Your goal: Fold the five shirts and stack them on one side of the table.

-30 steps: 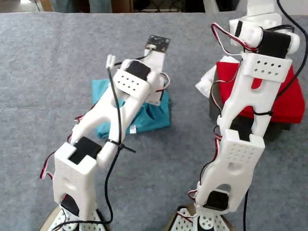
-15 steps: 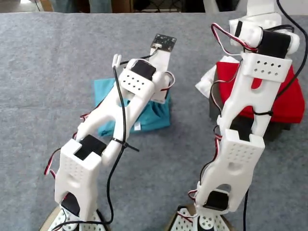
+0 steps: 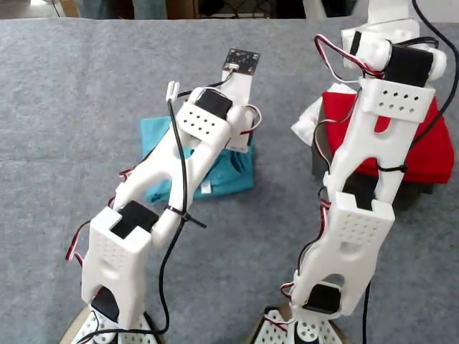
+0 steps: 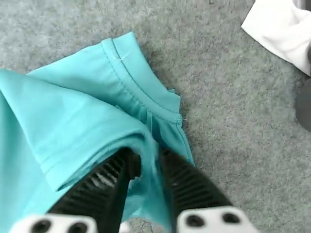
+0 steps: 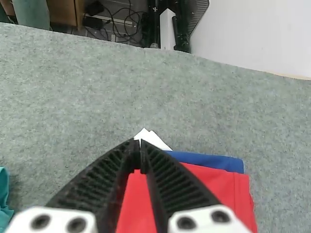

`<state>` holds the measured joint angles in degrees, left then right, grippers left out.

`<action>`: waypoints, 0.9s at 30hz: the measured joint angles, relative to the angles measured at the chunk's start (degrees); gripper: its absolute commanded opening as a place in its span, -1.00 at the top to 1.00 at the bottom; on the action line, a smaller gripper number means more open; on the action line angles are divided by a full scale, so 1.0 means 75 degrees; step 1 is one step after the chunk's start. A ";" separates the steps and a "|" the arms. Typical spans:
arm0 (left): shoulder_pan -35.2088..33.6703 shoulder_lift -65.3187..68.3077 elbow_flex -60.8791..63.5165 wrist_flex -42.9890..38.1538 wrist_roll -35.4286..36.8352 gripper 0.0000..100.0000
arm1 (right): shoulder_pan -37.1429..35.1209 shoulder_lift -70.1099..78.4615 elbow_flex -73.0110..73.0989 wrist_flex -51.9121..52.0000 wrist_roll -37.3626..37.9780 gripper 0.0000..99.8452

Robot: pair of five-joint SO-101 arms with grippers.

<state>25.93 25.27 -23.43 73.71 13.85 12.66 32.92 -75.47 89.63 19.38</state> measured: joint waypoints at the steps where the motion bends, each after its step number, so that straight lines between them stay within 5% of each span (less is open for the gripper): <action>1: 0.0000 0.0000 0.0000 0.0059 0.0023 0.48 | 0.0000 0.0000 0.0000 0.0000 0.0000 0.96; 8: -0.0598 0.0000 -0.0621 0.0633 0.1125 0.51 | -0.0070 0.0000 0.0000 0.0000 0.0000 0.96; 16: -0.3798 0.0070 -0.1887 0.2086 0.1242 0.94 | -0.1711 0.0141 0.0949 0.0000 0.0715 0.97; 20: -0.5310 0.0692 -0.0645 0.0996 0.1266 0.94 | -0.3059 0.0516 0.1676 0.0340 0.0821 0.97; 27: -0.5615 0.1160 0.0867 -0.0938 0.0738 0.94 | -0.4806 0.1008 0.2673 0.1418 0.0785 0.97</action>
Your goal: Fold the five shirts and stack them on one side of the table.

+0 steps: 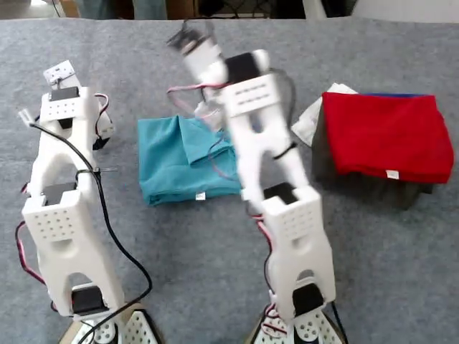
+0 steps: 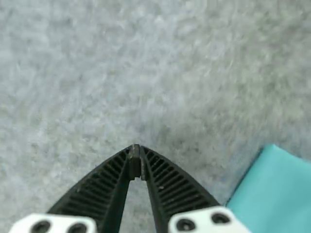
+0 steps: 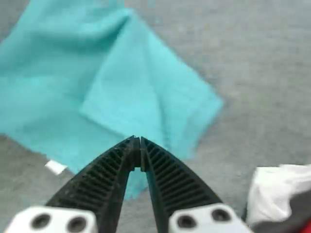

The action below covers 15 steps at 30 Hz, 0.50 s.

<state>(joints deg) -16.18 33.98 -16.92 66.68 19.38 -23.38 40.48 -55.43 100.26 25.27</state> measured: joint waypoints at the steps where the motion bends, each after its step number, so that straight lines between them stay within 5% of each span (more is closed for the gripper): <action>1: -0.0059 0.0000 0.0000 -0.0105 -0.0047 0.94 | -0.0211 0.0000 0.0117 0.0012 0.0000 0.97; 7: -0.0656 0.0000 0.0047 -0.0504 -0.0105 0.94 | -0.1442 -0.0012 0.1231 -0.0059 0.0012 0.97; 15: -0.0891 0.0000 0.0047 -0.0750 -0.0105 0.94 | -0.1500 0.0410 0.2040 -0.1278 0.0012 0.97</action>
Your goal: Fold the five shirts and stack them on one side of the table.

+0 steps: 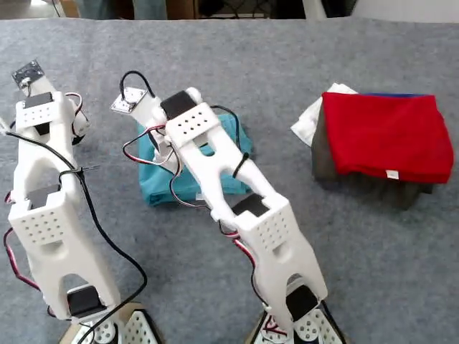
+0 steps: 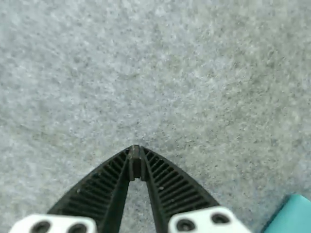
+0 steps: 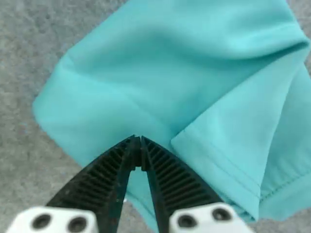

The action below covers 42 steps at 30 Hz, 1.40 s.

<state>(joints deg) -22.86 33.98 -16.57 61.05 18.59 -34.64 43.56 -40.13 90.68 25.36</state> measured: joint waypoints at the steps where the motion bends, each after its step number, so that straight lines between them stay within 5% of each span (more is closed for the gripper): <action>1: 0.0000 0.0000 0.0000 0.0000 0.0000 0.94 | 0.0094 0.0070 -0.0035 -0.0023 0.0000 0.97; 21: 0.0000 0.0000 0.0000 -0.0012 0.0000 0.94 | 0.3188 0.1911 -0.3985 -0.0035 0.0821 0.97; 31: 0.0094 0.0000 0.0000 -0.0012 0.0000 0.94 | 0.3024 0.2122 -0.6564 0.1278 0.0211 0.97; 42: 0.0199 0.0000 0.0000 -0.0012 -0.0047 0.94 | 0.1043 -0.0539 -0.1043 0.0621 0.0445 0.97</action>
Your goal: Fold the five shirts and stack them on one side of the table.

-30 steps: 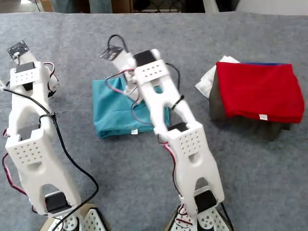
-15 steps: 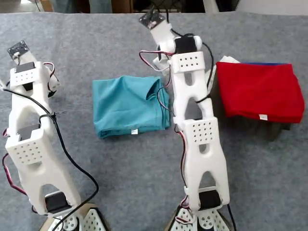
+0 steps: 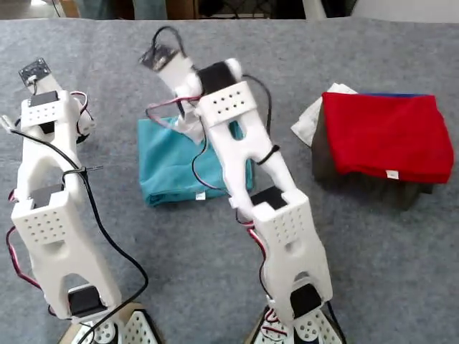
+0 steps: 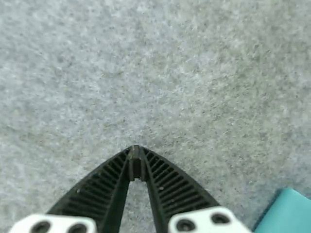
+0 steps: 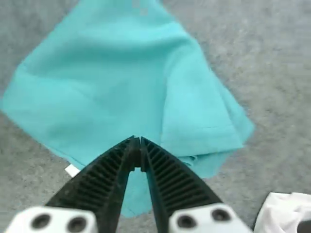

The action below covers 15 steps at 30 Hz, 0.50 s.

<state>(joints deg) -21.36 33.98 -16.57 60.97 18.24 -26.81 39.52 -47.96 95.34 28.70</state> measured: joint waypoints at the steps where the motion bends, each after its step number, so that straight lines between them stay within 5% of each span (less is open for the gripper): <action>1: 0.0000 0.0000 0.0000 0.0000 0.0000 0.94 | 0.0000 -0.0035 0.0363 -0.0223 0.0105 0.97; 15: 0.0000 0.0000 0.0000 0.0000 0.0000 0.94 | 0.1958 0.1911 -0.0340 -0.2274 0.0645 0.97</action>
<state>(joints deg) -21.36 33.98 -16.57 60.97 18.24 -12.13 53.85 -50.51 78.29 33.54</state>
